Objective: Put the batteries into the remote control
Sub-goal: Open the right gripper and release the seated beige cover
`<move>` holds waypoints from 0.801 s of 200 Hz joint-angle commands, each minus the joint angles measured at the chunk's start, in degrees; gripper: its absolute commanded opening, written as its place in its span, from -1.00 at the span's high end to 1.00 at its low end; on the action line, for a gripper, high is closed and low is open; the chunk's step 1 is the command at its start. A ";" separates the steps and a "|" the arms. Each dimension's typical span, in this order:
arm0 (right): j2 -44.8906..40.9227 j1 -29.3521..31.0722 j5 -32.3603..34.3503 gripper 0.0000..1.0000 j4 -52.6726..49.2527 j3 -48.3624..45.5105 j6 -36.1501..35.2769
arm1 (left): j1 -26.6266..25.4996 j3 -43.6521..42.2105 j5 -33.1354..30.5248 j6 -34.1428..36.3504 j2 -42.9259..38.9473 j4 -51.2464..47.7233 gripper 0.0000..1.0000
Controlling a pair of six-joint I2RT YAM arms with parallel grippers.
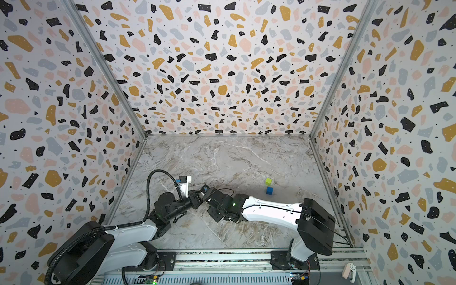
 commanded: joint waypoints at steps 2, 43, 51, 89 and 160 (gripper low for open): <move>-1.39 -0.21 0.94 0.63 2.07 1.73 -1.52 | -1.72 1.45 5.68 -0.32 -0.04 5.00 1.00; -2.73 -0.26 1.38 0.51 2.46 0.76 -1.71 | -1.70 1.49 5.98 -0.47 0.48 5.52 1.00; -3.00 -0.29 1.47 0.48 2.50 0.51 -1.78 | -1.70 1.45 6.04 -0.58 0.64 5.78 1.00; -3.61 -0.16 1.60 0.39 2.61 0.14 -2.04 | -1.76 1.36 6.98 -1.39 1.43 7.40 1.00; -4.57 0.04 2.46 0.18 2.73 0.05 -2.28 | -1.70 1.32 7.74 -2.25 2.22 8.91 1.00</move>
